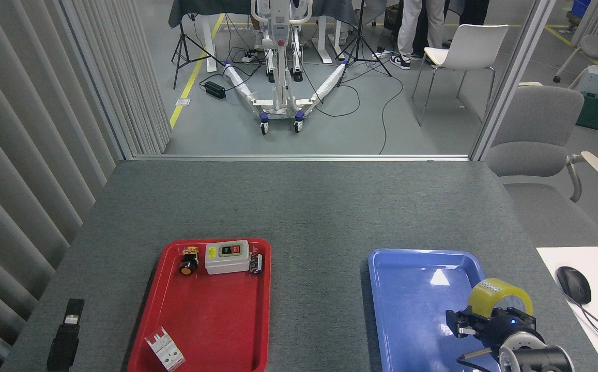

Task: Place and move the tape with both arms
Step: 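Lower the tape roll into the blue tray with the right gripper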

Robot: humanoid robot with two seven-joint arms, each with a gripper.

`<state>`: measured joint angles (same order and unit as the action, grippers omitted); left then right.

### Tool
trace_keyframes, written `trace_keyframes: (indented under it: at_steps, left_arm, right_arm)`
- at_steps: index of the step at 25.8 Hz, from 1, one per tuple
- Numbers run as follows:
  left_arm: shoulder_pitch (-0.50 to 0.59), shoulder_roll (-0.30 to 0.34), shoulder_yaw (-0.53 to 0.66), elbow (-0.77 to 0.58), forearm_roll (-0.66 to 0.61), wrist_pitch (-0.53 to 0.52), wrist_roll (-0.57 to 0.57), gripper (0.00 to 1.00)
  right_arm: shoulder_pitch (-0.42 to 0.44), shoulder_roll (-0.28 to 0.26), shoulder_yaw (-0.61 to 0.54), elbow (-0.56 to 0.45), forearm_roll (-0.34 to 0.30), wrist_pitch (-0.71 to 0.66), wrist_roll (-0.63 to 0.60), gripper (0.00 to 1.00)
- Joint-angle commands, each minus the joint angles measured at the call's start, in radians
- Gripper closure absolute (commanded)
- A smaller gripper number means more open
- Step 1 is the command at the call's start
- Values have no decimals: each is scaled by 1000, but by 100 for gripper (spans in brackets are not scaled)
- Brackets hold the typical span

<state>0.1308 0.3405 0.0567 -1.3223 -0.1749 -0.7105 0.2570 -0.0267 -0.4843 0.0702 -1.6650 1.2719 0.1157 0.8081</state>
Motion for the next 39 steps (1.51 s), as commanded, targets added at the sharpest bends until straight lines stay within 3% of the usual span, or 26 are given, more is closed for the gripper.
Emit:
trace_keyframes:
  at_steps: [1,4,13,20,22,27,32,39]
  left_arm:
    - [4,0,0,3,0,8,-1,0]
    - [3,-5,-6,3,0,20,-7,0]
    - [3,-5,-8,5,0,29,-12,0]
    - [3,3,-8,9,-11,32,-18,0]
    - [4,6,-8,8,-12,34,-19,0]
    - [4,9,-8,-3,-14,31,-19,0]
    - [4,12,-8,-5,-15,34,-27,0]
    - [4,32,49,-63,-15,48,-61,0]
  right_arm:
    - [-1,3,8,2,0,15,-1,35]
    - [4,7,8,4,6,19,-6,21]
    - [8,10,11,2,6,19,-30,19]
    - [11,7,10,-4,6,21,-119,17]
    - [14,6,8,-4,6,19,-190,10]
    - [62,10,-29,1,10,16,-440,10]
    - [97,13,-63,1,24,36,-520,10]
    - [153,35,-119,1,20,32,-685,2]
